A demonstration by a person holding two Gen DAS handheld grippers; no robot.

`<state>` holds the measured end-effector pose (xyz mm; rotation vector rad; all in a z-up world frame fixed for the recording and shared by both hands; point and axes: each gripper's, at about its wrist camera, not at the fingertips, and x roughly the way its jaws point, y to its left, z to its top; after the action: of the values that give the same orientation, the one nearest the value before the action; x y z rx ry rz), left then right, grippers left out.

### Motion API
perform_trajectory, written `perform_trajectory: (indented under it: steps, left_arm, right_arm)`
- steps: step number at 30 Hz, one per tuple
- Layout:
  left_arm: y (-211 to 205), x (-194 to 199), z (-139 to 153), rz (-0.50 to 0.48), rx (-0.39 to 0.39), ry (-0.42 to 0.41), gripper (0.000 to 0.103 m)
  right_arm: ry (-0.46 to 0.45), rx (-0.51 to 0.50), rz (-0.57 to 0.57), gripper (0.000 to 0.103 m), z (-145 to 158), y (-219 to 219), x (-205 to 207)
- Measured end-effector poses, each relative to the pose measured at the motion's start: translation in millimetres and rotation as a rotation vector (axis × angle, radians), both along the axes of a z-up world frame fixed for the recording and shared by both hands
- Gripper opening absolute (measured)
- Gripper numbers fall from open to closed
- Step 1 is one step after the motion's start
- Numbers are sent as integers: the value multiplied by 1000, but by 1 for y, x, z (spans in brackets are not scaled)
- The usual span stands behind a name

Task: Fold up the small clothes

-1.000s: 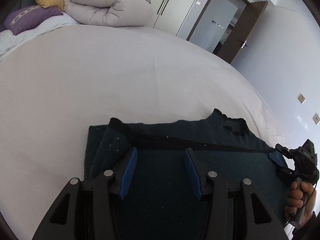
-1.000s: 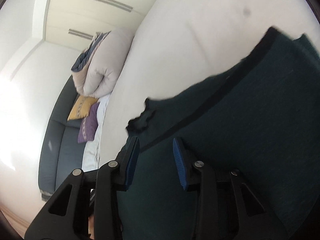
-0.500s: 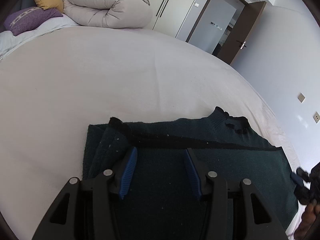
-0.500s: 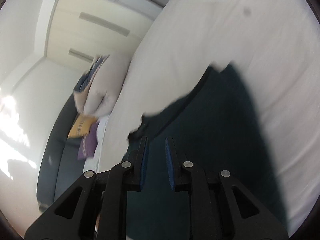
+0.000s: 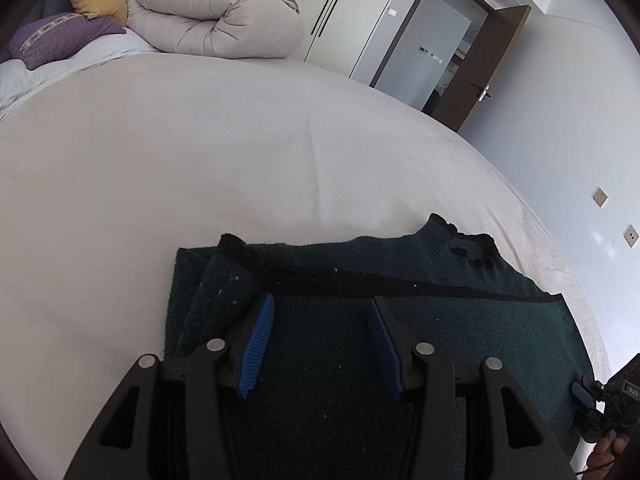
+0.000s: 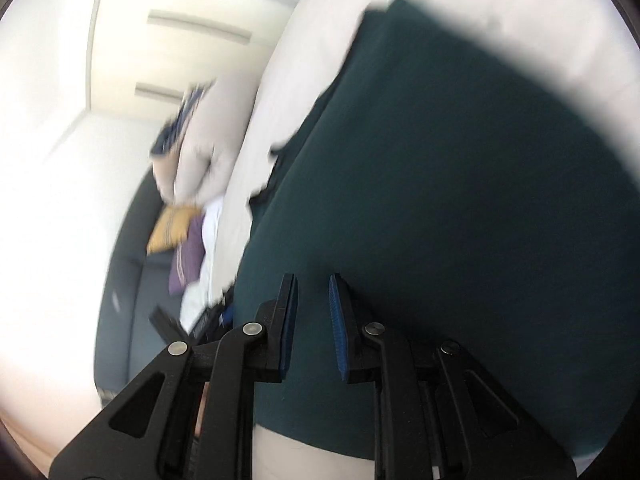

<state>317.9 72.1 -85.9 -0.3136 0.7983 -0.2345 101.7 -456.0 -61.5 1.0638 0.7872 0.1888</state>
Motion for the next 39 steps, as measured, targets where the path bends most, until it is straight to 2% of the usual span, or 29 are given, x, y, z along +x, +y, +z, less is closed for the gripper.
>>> perform_trajectory:
  steps: [5,8,10,12,17,20,21,22,24,28,32,35,39]
  left_arm:
    - [-1,0,0,1,10,0,51]
    - [0,0,0,1,10,-1,51]
    - [-1,1,0,1,14,0,51]
    - [-2,1,1,2,22,2,51]
    - [-8,2,3,4,62,13,51]
    - [-12,1,7,4,96,30,51]
    - [-14,-1,8,2,116,36,51]
    - [-15,-4,10,-1,135,38,51]
    - [-17,-12,12,-5,170,46,52]
    - [-18,-30,17,-2,225,62,60]
    - [-18,-52,17,4,278,78,63]
    - [-16,-70,22,20,290,82,63]
    - [-19,-93,35,31,294,86,63]
  right_arm:
    - [5,-47,-177,16,15,-55,-26]
    - [28,-128,-238,16,31,-68,-34]
    - [16,-124,-241,17,39,-68,-37]
    - [-6,-118,-170,17,46,-50,-35]
    - [-9,-158,122,17,45,48,2]
    - [84,-159,246,17,20,86,24]
    - [132,-180,250,16,9,91,27]
    - [149,-177,232,16,3,83,25]
    - [126,-132,178,16,-1,70,14]
    - [121,-166,32,16,5,27,-13]
    - [131,-228,-75,16,19,6,-38]
    - [122,-240,-68,17,28,-1,-55]
    - [82,-254,-3,17,38,18,-62]
